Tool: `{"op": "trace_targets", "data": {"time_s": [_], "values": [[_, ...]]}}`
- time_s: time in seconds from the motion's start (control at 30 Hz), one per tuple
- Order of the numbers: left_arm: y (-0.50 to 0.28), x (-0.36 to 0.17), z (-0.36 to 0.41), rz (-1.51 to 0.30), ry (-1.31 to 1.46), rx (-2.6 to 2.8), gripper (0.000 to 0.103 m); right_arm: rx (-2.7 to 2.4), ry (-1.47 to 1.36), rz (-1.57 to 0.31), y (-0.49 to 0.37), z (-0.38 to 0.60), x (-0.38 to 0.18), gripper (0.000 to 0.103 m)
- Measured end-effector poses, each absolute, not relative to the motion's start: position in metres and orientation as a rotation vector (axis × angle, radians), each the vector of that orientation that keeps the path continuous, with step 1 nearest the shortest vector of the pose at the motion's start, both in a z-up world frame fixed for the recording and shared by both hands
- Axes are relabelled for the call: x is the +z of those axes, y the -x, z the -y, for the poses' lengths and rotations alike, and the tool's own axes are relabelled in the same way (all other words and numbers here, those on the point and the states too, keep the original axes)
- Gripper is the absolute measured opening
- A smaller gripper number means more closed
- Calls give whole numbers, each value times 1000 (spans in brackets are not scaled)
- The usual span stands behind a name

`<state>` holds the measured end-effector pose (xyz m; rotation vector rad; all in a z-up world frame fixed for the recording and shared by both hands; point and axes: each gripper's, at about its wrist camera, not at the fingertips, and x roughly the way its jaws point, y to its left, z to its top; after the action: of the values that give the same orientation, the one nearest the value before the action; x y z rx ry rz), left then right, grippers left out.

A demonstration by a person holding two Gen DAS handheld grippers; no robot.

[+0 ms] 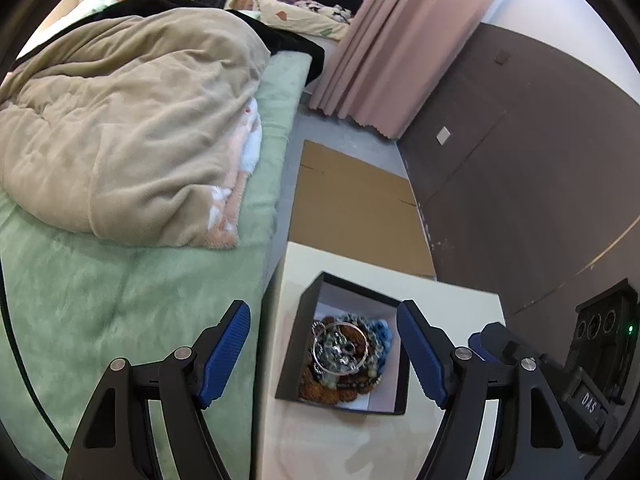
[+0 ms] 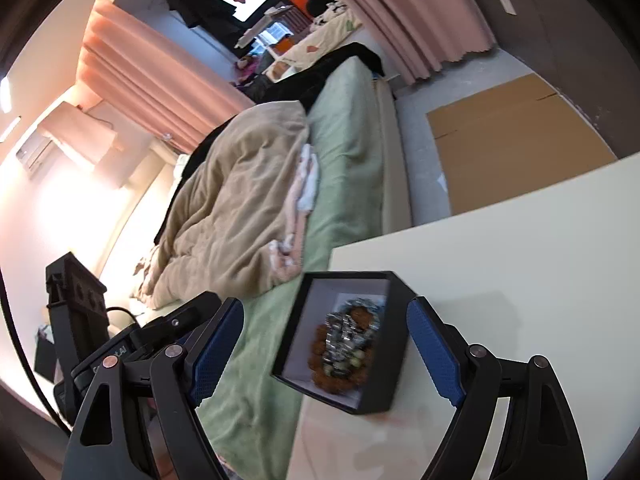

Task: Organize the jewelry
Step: 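Open the right gripper over the box and withdraw both grippers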

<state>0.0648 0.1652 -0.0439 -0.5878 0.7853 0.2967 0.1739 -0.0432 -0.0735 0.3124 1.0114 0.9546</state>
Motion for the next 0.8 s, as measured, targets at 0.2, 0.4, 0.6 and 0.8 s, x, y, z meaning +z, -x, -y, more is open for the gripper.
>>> {"op": "trace_targets", "data": {"time_s": [0.2,0.4,0.6,0.8], "values": [[-62,-34,-136,-792,488,278,76,903,-268,-1000,-169,68,-63,84],[-56,-28,-108,-778,397,261,76,851,-210,-981,-161,89,-51,84],[-51,-25,-86,-777,347,242,76,824,-137,-965,-149,104,-42,84],[-45,-19,-65,-774,302,214,83,812,-59,-931,-135,120,-33,84]]}}
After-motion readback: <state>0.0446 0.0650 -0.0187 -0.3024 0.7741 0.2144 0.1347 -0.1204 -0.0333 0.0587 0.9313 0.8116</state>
